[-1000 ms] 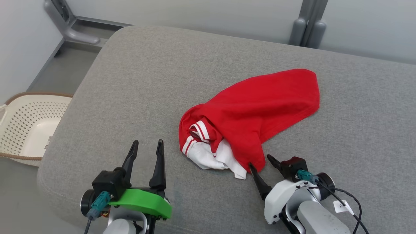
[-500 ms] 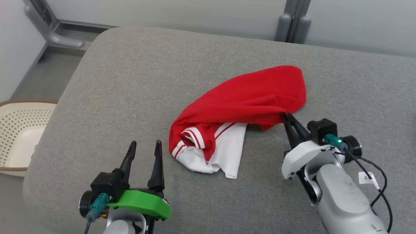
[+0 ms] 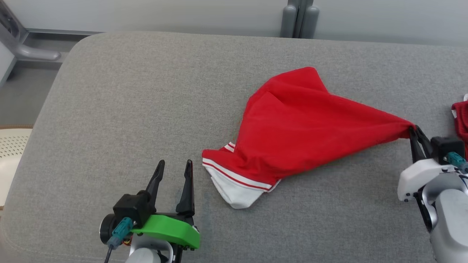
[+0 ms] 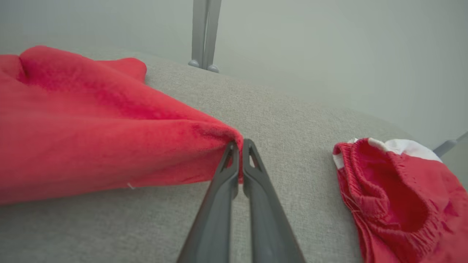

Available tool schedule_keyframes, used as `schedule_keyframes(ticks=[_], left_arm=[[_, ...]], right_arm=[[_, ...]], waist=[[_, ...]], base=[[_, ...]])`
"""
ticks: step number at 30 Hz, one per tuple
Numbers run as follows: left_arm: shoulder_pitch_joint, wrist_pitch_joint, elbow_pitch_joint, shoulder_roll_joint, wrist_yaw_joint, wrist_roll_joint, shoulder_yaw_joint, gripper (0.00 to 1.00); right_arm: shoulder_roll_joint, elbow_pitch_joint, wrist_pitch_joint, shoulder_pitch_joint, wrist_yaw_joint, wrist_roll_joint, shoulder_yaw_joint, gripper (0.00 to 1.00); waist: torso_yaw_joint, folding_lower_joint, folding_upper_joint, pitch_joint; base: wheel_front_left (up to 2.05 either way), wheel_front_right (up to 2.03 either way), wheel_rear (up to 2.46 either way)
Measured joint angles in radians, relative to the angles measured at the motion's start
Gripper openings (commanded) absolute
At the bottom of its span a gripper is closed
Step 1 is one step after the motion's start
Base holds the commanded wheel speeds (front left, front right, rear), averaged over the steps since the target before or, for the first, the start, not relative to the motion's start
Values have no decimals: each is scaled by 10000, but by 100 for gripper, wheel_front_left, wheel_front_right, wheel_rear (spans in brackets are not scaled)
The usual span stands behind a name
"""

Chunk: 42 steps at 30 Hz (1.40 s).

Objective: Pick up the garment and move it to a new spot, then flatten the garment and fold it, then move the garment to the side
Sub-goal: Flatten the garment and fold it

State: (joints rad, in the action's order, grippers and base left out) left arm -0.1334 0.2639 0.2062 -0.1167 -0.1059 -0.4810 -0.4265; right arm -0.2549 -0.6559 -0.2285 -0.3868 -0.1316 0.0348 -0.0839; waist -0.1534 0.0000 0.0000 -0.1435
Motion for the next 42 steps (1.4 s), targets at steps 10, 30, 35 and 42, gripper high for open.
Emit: schedule_keyframes(ticks=[10,30,35,42], left_arm=[[-43,0,240,86,171,155,113,100],[-787,-1262,1632,-169,1093,4,-169,100],[-1737,-2382,2539,-324,1816,-334,-395,100],[-2520,-3783,3237,-472,2228,-1122,-771,100]], right_arm=[[587,194,268,1200,0,79,-895,100],[1528,3204,-163,2097,0,4,-1258,100],[1630,3496,105,2194,0,-211,-886,100],[1572,3620,159,2188,0,-263,-732,100]], waist=[[279,0,0,-223],[1284,0,0,136],[1617,0,0,25],[1953,0,0,-261]], base=[[0,0,0],[0,0,0],[0,0,0],[0,0,0]])
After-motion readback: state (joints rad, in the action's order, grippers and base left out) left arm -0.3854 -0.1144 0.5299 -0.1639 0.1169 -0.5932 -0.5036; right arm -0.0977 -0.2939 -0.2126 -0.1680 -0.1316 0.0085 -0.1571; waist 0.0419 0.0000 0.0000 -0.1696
